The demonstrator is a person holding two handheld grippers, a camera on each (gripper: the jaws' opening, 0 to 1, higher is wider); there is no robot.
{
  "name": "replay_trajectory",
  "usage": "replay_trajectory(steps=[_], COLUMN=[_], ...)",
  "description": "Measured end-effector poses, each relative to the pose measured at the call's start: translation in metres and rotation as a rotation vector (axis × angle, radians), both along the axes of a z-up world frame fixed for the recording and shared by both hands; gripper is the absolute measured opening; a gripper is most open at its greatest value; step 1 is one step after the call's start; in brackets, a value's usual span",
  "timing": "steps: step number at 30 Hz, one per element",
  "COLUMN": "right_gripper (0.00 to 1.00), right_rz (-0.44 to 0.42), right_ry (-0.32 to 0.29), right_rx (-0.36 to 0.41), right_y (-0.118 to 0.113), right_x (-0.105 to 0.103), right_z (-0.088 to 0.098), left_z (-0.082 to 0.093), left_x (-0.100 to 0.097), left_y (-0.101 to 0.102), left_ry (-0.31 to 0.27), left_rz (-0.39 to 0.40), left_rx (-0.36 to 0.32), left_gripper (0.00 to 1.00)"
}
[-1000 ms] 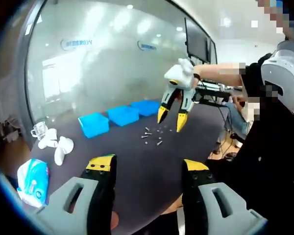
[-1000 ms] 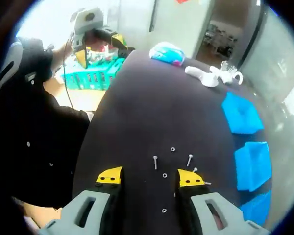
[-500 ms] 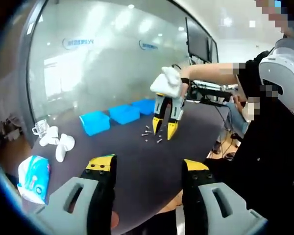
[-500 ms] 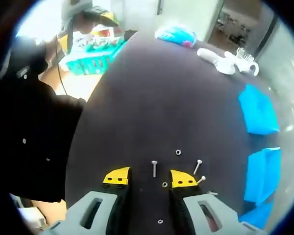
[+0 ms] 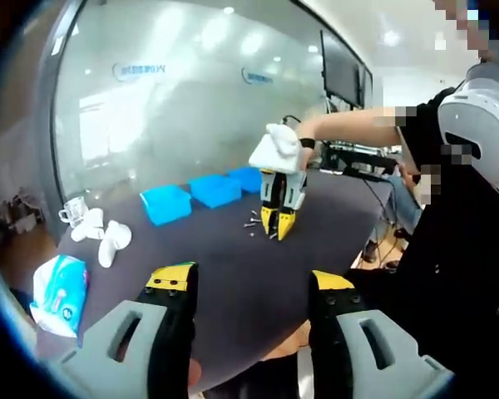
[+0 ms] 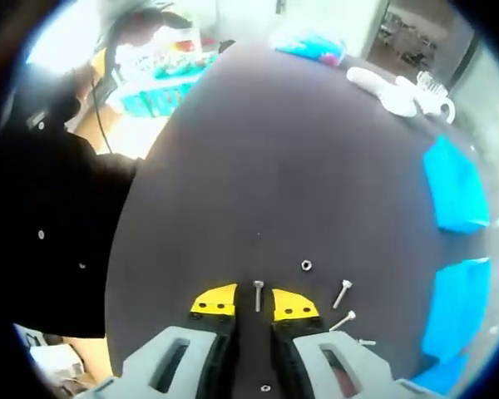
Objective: Sort the screws, nuts, and washers into the corresponding bins
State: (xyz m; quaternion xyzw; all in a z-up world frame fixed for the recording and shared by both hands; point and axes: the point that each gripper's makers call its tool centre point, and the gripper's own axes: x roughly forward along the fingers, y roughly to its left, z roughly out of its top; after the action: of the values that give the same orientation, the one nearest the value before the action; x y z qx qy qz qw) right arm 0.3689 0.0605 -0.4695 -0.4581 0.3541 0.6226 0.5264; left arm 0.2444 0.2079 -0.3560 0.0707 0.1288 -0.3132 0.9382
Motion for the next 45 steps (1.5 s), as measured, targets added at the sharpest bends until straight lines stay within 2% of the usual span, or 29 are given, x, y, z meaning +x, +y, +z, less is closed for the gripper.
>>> replay_trajectory(steps=[5, 15, 23, 27, 30, 37, 42, 44, 45], right_gripper=[0.0, 0.0, 0.0, 0.0, 0.0, 0.0, 0.0, 0.0, 0.0], right_rz=[-0.017, -0.021, -0.079, -0.163, -0.231, -0.43, -0.518, -0.57, -0.603], right_ry=[0.056, 0.047, 0.083, 0.093, 0.078, -0.017, -0.106, -0.121, -0.159], right_rx=[-0.015, -0.019, 0.08, 0.207, 0.306, 0.606, 0.723, 0.791, 0.831], right_y=[-0.002, -0.005, -0.013, -0.014, -0.018, -0.04, -0.061, -0.068, -0.075], right_x=[-0.003, -0.012, -0.026, -0.022, -0.013, 0.012, 0.011, 0.009, 0.011], right_z=[-0.002, 0.002, 0.017, 0.034, 0.048, 0.091, 0.106, 0.114, 0.12], left_z=[-0.001, 0.0, 0.001, 0.005, 0.008, 0.011, 0.016, 0.02, 0.021], left_x=[-0.001, -0.002, -0.001, -0.001, 0.0, 0.002, 0.005, 0.008, 0.009], left_y=[0.0, -0.001, 0.002, 0.001, 0.001, 0.004, 0.011, 0.016, 0.017], left_ry=[0.002, -0.004, -0.009, -0.025, -0.035, -0.055, -0.078, -0.085, -0.089], left_rz=[0.001, 0.002, 0.013, 0.013, 0.014, 0.025, 0.038, 0.053, 0.057], left_rx=[-0.002, -0.011, -0.026, -0.033, -0.046, -0.065, -0.065, -0.084, -0.087], left_gripper=[0.51, 0.51, 0.51, 0.51, 0.51, 0.51, 0.51, 0.51, 0.51])
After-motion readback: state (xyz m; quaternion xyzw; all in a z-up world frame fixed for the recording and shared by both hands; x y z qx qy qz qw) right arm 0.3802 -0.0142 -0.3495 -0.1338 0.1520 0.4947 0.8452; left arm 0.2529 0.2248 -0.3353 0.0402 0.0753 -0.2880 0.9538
